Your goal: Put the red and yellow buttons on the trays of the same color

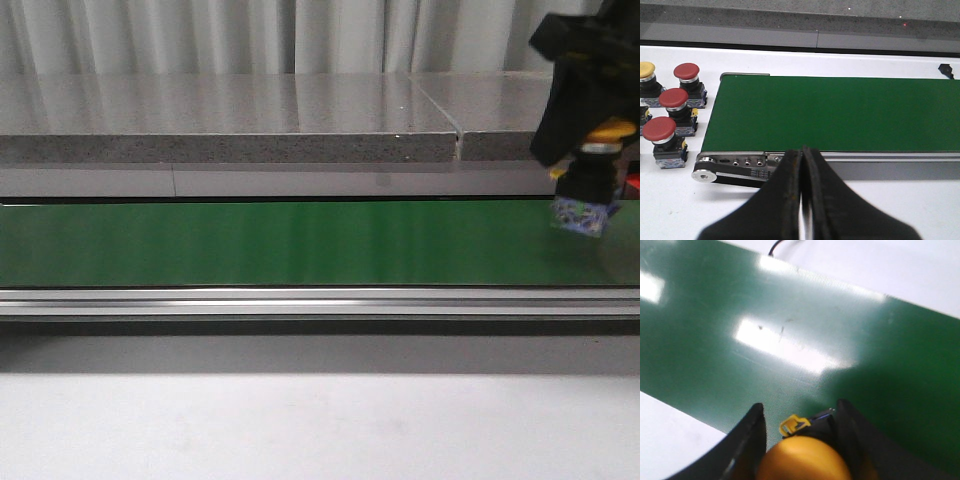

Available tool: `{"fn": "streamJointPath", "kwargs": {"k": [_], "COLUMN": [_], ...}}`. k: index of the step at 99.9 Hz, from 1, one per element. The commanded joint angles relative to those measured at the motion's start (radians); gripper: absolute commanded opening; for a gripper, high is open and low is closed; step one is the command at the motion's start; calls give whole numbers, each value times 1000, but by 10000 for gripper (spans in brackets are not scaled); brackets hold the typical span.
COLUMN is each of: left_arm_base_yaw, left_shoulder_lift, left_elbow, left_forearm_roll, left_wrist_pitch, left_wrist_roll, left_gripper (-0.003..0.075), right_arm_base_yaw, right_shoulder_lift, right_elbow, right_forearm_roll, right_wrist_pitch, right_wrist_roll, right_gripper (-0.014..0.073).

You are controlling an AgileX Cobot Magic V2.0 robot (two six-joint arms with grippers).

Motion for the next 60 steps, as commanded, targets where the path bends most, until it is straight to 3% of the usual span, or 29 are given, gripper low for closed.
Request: {"fn": "streamJointPath", "kwargs": {"k": [1, 18, 37, 60], "left_arm_base_yaw": [-6, -6, -6, -6], "left_shoulder_lift": [8, 8, 8, 8], "left_elbow": [-25, -25, -25, -25], "left_forearm_roll": [-12, -12, -12, -12], "left_wrist_pitch": [-76, -76, -76, -76], "left_wrist_roll": [-2, -2, -2, -2], "left_gripper": [-19, -19, -19, -19], "right_arm_base_yaw": [-40, -173, -394, -604], "right_shoulder_lift": [-83, -154, -162, -159], "right_elbow": [-47, -48, -46, -29], "right_forearm_roll": [-2, -34, -43, -43], "right_wrist_pitch": [-13, 27, 74, -51], "right_wrist_roll": [13, 16, 31, 130], "right_gripper": [208, 208, 208, 208]}}
